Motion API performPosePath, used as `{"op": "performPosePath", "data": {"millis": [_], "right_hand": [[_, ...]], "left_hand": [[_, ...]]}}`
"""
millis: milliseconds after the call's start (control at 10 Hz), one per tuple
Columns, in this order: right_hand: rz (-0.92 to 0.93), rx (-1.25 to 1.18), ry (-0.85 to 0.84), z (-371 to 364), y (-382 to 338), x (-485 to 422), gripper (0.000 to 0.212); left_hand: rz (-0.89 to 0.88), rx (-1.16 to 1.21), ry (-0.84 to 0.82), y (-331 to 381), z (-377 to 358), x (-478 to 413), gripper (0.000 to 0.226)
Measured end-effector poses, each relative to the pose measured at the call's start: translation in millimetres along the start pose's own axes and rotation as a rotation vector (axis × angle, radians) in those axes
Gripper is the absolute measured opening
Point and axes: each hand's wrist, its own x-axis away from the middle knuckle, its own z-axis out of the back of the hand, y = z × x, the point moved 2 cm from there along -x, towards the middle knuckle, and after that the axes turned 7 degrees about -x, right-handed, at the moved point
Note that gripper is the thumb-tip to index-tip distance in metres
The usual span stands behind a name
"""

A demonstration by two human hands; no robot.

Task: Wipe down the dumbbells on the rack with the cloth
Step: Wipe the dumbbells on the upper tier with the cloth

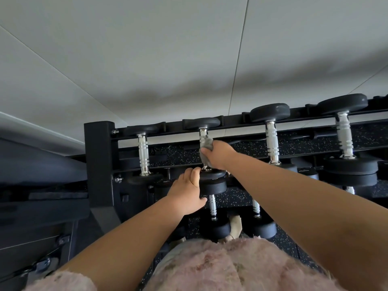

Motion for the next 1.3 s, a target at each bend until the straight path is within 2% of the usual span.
{"op": "performPosePath", "data": {"millis": [100, 200, 300, 400, 500, 600, 700, 800, 900, 1000, 1100, 1200, 1300], "right_hand": [[0.009, -0.052, 0.062, 4.4, -3.1, -7.2, 0.028], [0.006, -0.050, -0.047, -1.1, -0.6, -1.7, 0.035], [-0.015, 0.106, -0.086, -3.6, 4.8, 10.6, 0.047], [-0.029, 0.157, -0.063, 1.7, 0.7, 7.1, 0.046], [-0.027, 0.023, 0.044, 10.0, -10.9, -3.4, 0.037], [-0.067, -0.202, 0.148, 13.7, -15.3, -12.4, 0.040], [-0.076, -0.207, 0.040, 11.6, -12.7, -2.6, 0.040], [-0.070, -0.080, -0.050, 0.6, 3.9, 9.0, 0.044], [-0.157, 0.054, -0.153, -5.5, 4.2, 19.9, 0.039], [-0.153, -0.001, -0.078, -4.2, -0.2, 11.3, 0.040], [-0.140, -0.273, 0.097, -2.2, -5.1, 2.2, 0.042], [-0.027, -0.172, 0.007, -1.7, 1.0, 9.1, 0.043], [-0.030, 0.038, -0.138, -0.5, 18.4, 18.5, 0.045]], "left_hand": [[0.000, 0.021, -0.015, 0.0, -1.2, 1.3, 0.100], [0.001, 0.040, -0.043, -0.5, -1.2, 1.6, 0.101], [-0.011, 0.028, -0.063, -1.4, 2.4, 1.5, 0.101], [-0.014, 0.035, -0.067, -0.2, 4.4, 1.3, 0.100], [-0.011, 0.047, -0.064, -0.3, 2.5, 0.7, 0.099], [-0.007, 0.076, -0.067, -1.9, -1.0, -1.4, 0.098], [0.008, 0.125, -0.079, -2.8, -4.5, -2.0, 0.096], [0.006, 0.124, -0.083, -3.4, -5.3, -2.1, 0.097], [0.012, 0.116, -0.094, -3.6, -4.1, -2.3, 0.099], [0.007, 0.101, -0.103, -2.2, -0.9, -1.1, 0.100], [0.011, 0.094, -0.109, -2.1, 2.1, -1.5, 0.099], [0.011, 0.093, -0.121, -3.0, 1.6, -2.1, 0.100], [0.007, 0.091, -0.121, -4.2, -0.4, -1.7, 0.100]]}}
